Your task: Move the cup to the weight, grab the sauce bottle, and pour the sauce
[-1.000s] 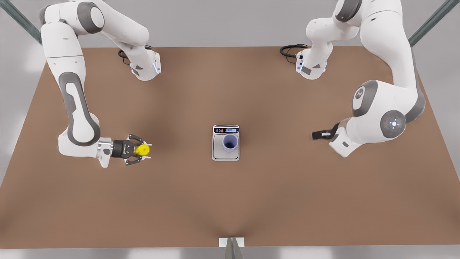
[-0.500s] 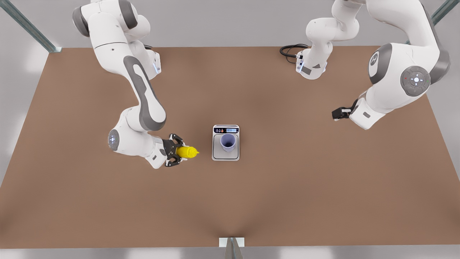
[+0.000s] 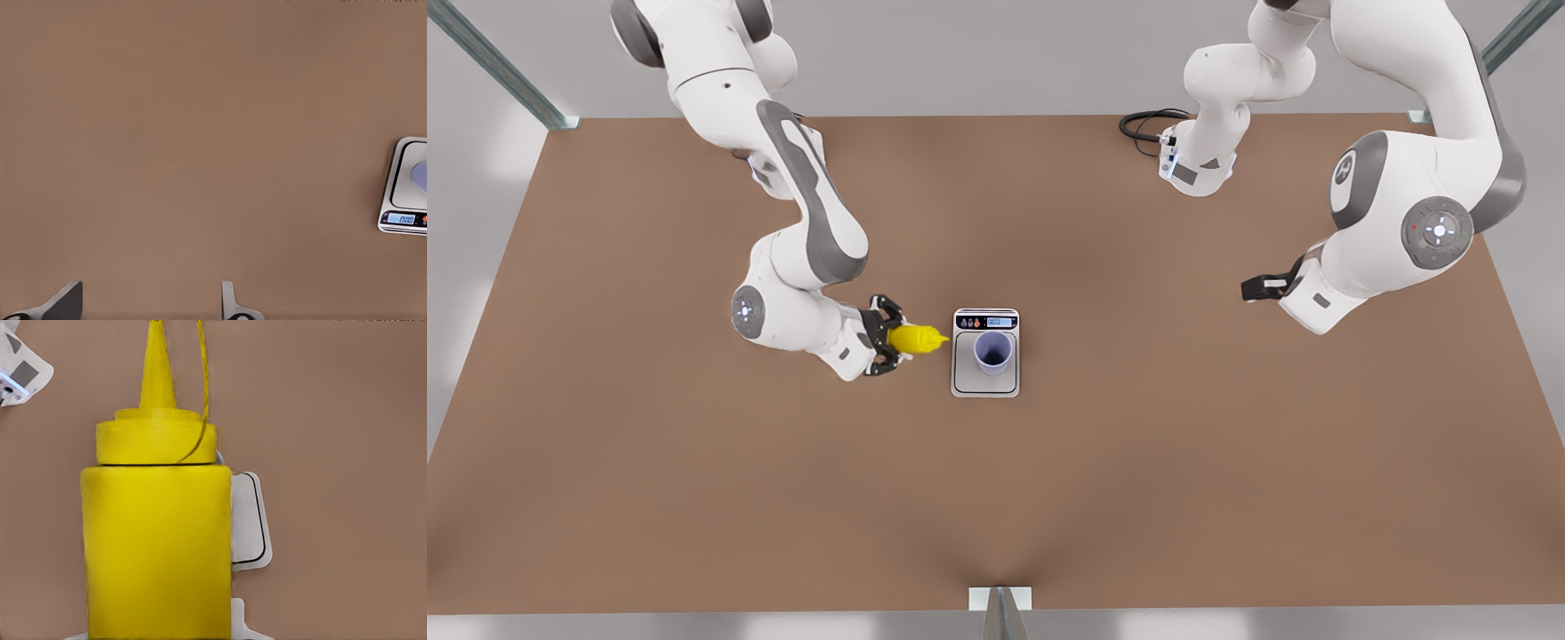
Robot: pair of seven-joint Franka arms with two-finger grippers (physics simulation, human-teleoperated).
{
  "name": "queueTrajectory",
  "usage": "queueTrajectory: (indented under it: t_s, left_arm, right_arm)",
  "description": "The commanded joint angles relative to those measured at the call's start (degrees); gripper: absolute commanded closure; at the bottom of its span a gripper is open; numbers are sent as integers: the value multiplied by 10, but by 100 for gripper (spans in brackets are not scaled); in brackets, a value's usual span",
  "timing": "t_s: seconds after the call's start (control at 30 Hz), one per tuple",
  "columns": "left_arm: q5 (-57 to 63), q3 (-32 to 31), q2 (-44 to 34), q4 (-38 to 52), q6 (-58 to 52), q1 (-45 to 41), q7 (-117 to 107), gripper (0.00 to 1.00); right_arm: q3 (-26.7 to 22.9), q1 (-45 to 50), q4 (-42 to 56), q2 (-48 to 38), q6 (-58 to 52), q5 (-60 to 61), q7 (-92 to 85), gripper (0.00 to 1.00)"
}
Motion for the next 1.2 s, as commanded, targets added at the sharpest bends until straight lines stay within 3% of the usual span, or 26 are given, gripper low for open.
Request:
queueTrajectory:
  t_s: [0.0, 0.37, 0.6, 0.77, 0.93, 1.03, 1.17]
  left_arm:
    - [0, 0, 0, 0, 0, 0, 0, 0]
    - [0, -1, 9, 0, 0, -1, 0, 0]
    - [0, -1, 13, 0, -1, -6, -10, 0]
    - [0, -1, 13, 0, -1, -13, -18, 0]
    - [0, -1, 13, 0, -1, -13, -18, 0]
    - [0, -1, 15, 0, 0, -13, -18, 0]
    - [0, 0, 18, 0, 1, -13, -18, 0]
  right_arm:
    - [0, 4, 0, 0, 0, 1, 2, 53]
    - [-5, 32, 9, 2, 1, 2, 30, 53]
    - [-2, -139, 65, 4, -205, 114, -36, 54]
    - [-1, -307, 71, 80, -358, 180, -215, 54]
    - [0, -387, 109, 166, -435, 188, -372, 54]
    - [38, -443, 113, 199, -449, 199, -429, 54]
    - [37, -451, 147, 255, -454, 249, -530, 54]
